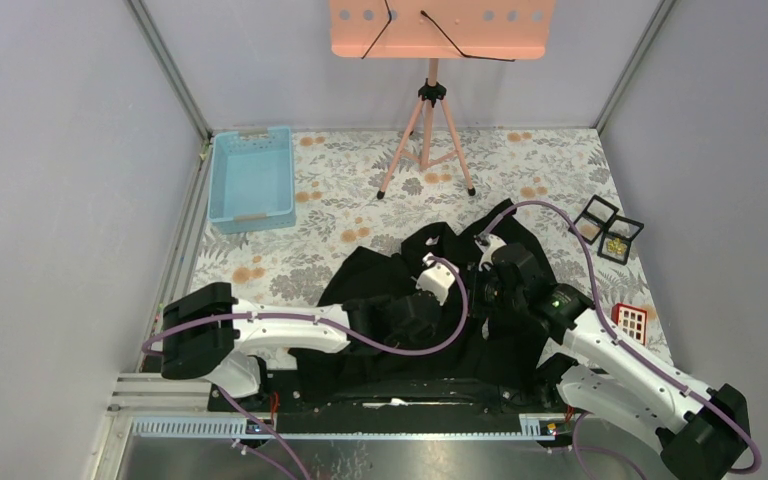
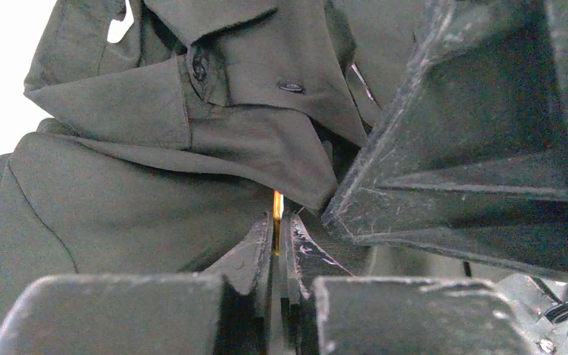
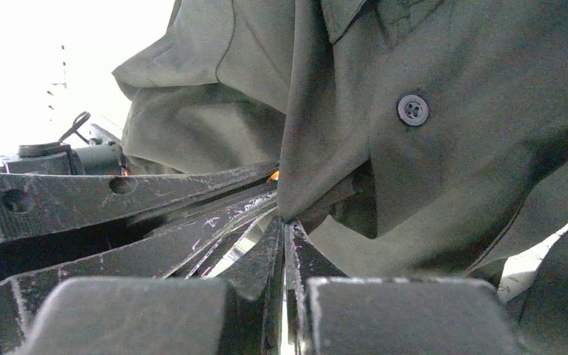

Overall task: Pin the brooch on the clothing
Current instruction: Pin the brooch to the clothes.

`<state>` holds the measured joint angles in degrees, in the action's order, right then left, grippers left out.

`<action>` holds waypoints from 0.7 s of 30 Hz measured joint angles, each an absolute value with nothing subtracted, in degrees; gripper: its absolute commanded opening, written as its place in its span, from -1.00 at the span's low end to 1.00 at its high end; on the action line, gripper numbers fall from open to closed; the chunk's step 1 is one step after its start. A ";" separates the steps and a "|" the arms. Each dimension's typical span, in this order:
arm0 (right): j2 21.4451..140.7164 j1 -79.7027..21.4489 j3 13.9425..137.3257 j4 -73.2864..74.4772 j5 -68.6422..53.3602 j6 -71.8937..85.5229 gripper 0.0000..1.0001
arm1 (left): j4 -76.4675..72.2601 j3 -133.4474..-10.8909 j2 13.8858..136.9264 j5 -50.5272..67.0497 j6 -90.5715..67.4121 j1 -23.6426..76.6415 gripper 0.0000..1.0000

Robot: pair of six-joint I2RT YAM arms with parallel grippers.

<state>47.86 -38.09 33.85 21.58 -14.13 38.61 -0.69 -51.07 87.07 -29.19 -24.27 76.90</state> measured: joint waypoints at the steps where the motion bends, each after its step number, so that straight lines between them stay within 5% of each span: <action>1: 47.97 -38.09 33.85 21.58 -14.28 38.59 -1.00 | -0.84 -51.07 87.07 -29.34 -24.29 76.90 -1.00; 21: 48.56 -38.09 33.43 22.13 -12.71 40.80 -1.00 | -1.85 -50.00 84.90 -30.37 -25.56 76.90 -1.00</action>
<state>48.56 -38.09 33.43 22.13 -12.71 40.80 -1.85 -50.00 84.90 -30.37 -25.56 76.90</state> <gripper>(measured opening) 0.017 0.039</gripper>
